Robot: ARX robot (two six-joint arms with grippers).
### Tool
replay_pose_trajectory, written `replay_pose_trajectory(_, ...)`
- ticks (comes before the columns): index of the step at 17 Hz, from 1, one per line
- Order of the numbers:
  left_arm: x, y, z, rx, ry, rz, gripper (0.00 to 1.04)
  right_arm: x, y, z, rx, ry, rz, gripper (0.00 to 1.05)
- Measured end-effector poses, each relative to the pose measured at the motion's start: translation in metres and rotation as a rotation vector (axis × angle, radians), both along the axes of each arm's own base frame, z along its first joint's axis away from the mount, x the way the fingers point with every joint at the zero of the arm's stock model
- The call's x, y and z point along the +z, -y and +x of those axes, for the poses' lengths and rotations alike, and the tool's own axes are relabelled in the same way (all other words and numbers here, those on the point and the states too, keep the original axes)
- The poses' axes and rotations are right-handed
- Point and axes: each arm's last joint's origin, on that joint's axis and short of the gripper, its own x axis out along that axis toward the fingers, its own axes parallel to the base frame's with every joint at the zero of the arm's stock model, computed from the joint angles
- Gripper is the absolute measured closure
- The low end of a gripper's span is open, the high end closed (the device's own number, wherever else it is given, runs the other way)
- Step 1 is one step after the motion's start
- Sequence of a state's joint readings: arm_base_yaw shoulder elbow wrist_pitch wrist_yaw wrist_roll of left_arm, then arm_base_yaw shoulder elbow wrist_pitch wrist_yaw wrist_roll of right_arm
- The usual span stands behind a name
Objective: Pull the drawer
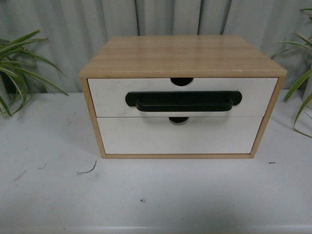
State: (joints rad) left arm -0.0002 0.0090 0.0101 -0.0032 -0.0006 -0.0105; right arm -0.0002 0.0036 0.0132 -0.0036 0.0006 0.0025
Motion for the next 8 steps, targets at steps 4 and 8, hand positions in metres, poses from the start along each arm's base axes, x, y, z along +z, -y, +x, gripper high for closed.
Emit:
replay_pose_trajectory(4, -0.002, 0.0, 0.0, 0.019, -0.038, -0.013, 0.07, -0.003, 0.0, 0.0, 0.054, -0.102, 0.042, 0.06)
replay_pose_trajectory(8, 0.005, -0.001, 0.009, 0.315, -0.314, -0.149, 0.07, 0.001, -0.003, 0.016, 0.141, -0.151, 0.138, 0.06)
